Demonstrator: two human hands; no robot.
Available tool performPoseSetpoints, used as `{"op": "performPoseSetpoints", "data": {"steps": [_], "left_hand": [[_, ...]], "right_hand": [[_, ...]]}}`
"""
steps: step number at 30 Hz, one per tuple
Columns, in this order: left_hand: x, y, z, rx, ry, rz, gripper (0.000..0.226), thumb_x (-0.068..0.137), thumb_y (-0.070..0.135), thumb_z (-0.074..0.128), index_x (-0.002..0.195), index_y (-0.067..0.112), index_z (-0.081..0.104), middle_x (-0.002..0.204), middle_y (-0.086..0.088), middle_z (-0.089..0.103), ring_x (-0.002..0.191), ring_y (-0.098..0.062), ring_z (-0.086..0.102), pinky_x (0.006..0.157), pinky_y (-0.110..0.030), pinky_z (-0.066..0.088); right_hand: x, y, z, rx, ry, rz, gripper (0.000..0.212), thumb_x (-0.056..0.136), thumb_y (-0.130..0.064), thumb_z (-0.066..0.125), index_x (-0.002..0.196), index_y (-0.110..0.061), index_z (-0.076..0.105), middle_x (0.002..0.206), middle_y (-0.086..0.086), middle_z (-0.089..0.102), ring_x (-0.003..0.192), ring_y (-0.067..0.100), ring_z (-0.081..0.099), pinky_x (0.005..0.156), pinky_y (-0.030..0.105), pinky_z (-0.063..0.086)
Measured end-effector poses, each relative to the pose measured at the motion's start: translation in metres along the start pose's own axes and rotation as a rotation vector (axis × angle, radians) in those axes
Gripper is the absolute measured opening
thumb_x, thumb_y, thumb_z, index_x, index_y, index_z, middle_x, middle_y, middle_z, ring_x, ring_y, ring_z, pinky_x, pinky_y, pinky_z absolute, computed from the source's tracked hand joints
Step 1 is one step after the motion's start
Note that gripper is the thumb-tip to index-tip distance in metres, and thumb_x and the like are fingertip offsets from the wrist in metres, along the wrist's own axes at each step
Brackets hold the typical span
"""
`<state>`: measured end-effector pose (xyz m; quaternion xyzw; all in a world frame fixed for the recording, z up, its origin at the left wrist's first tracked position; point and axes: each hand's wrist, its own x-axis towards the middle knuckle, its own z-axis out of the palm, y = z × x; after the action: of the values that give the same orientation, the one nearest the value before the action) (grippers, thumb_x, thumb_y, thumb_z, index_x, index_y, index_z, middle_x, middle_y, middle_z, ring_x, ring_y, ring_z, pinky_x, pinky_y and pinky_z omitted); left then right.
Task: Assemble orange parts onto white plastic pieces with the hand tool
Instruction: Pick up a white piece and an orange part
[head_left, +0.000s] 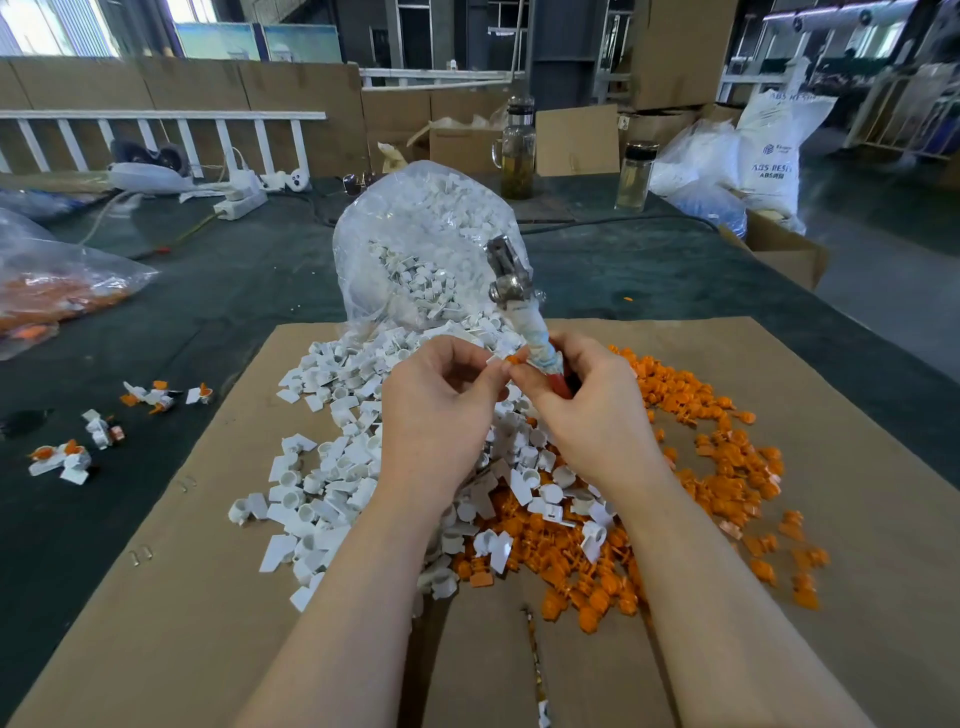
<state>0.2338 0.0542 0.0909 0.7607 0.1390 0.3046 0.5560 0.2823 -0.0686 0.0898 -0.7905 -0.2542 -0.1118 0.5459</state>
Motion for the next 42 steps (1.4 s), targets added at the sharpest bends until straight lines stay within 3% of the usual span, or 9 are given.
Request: {"op": "performPoseSetpoints", "data": {"steps": [3, 7, 10, 14, 17, 22, 24, 42], "left_hand": [[-0.001, 0.001, 0.0, -0.012, -0.011, -0.004, 0.02, 0.084, 0.018, 0.079, 0.072, 0.026, 0.065, 0.068, 0.007, 0.072, 0.067, -0.011, 0.07, 0.061, -0.024, 0.055], [-0.001, 0.0, -0.001, -0.032, -0.024, -0.01, 0.018, 0.083, 0.018, 0.079, 0.073, 0.025, 0.066, 0.069, 0.006, 0.073, 0.07, -0.014, 0.072, 0.069, -0.035, 0.06], [-0.001, 0.0, 0.0, -0.028, -0.019, -0.003, 0.019, 0.083, 0.018, 0.079, 0.072, 0.025, 0.065, 0.069, 0.005, 0.073, 0.07, -0.016, 0.072, 0.07, -0.038, 0.06], [0.004, 0.0, -0.004, -0.097, 0.029, -0.037, 0.015, 0.085, 0.018, 0.077, 0.077, 0.021, 0.065, 0.066, 0.01, 0.072, 0.067, -0.009, 0.072, 0.065, -0.026, 0.056], [0.009, -0.002, -0.012, -0.315, 0.07, -0.058, 0.01, 0.087, 0.009, 0.074, 0.081, 0.012, 0.066, 0.068, 0.004, 0.071, 0.067, -0.01, 0.073, 0.065, -0.019, 0.055], [0.012, -0.005, -0.017, -0.448, 0.088, 0.008, 0.004, 0.089, 0.002, 0.069, 0.088, 0.001, 0.065, 0.07, -0.002, 0.068, 0.063, -0.007, 0.069, 0.065, -0.016, 0.054], [0.013, -0.006, -0.018, -0.448, 0.084, 0.027, 0.006, 0.089, 0.004, 0.069, 0.085, 0.005, 0.064, 0.068, 0.003, 0.069, 0.063, -0.007, 0.069, 0.066, -0.016, 0.053], [0.013, -0.007, -0.02, -0.416, -0.001, 0.096, 0.008, 0.09, 0.004, 0.067, 0.084, 0.008, 0.065, 0.065, 0.009, 0.069, 0.064, -0.005, 0.066, 0.067, -0.017, 0.053]], "right_hand": [[-0.001, 0.0, -0.001, 0.004, -0.005, -0.004, 0.023, 0.088, -0.028, 0.07, 0.106, -0.014, 0.067, 0.086, -0.008, 0.067, 0.077, 0.005, 0.063, 0.067, 0.017, 0.051], [-0.001, 0.0, -0.001, 0.031, -0.009, -0.013, 0.023, 0.088, -0.025, 0.07, 0.106, -0.012, 0.067, 0.083, -0.012, 0.064, 0.073, -0.004, 0.06, 0.064, 0.01, 0.045], [0.0, 0.001, -0.001, 0.032, -0.027, 0.001, 0.022, 0.089, -0.025, 0.069, 0.107, -0.015, 0.066, 0.087, -0.011, 0.066, 0.078, -0.002, 0.063, 0.066, 0.012, 0.048], [0.0, 0.005, -0.007, 0.031, -0.119, 0.052, 0.016, 0.09, -0.023, 0.067, 0.105, -0.024, 0.062, 0.091, -0.01, 0.067, 0.084, -0.001, 0.063, 0.069, 0.011, 0.05], [0.0, 0.008, -0.015, -0.019, -0.225, 0.095, 0.014, 0.09, -0.024, 0.066, 0.103, -0.025, 0.06, 0.088, -0.009, 0.064, 0.079, 0.001, 0.061, 0.066, 0.014, 0.048], [0.0, 0.007, -0.019, -0.174, -0.39, 0.109, 0.027, 0.088, -0.027, 0.068, 0.11, -0.017, 0.058, 0.098, 0.003, 0.065, 0.088, 0.018, 0.062, 0.079, 0.041, 0.052], [-0.001, 0.005, -0.019, -0.191, -0.417, 0.107, 0.028, 0.089, -0.028, 0.068, 0.112, -0.017, 0.057, 0.099, 0.003, 0.065, 0.088, 0.019, 0.062, 0.081, 0.044, 0.051], [-0.002, 0.006, -0.017, -0.251, -0.404, 0.04, 0.018, 0.09, -0.018, 0.061, 0.107, -0.021, 0.062, 0.092, -0.004, 0.066, 0.08, 0.011, 0.062, 0.07, 0.034, 0.051]]}}
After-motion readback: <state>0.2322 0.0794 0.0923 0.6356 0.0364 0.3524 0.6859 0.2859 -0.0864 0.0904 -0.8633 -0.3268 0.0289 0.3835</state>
